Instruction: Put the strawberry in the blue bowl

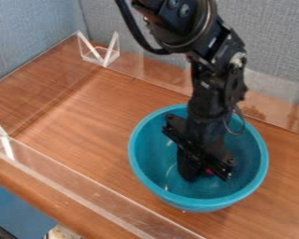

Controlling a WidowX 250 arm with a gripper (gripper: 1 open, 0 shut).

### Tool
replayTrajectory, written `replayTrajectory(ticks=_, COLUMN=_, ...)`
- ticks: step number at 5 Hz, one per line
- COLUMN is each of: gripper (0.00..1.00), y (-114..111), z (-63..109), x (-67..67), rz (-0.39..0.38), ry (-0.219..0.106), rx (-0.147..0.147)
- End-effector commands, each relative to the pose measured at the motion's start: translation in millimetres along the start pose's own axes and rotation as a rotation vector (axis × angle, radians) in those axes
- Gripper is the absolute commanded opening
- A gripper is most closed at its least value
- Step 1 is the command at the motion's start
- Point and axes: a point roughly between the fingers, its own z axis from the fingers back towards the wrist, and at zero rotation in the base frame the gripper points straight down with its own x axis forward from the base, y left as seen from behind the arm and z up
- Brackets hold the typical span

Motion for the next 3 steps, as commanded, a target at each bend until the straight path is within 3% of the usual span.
replayTrajectory(ticks=1, gripper=0.00, y=13.2, z=16.2, x=16.6, rz=0.004, ry=-0.073, rx=0.012)
replayTrajectory(ticks=2, gripper=0.00, y=27.0, z=19.3, x=25.1, rz=0.018, ry=-0.086, rx=0.020)
replayTrajectory(ticks=3, gripper=0.00, y=27.1, z=29.6, x=43.9, rz=0.052, ry=-0.100, rx=0.031)
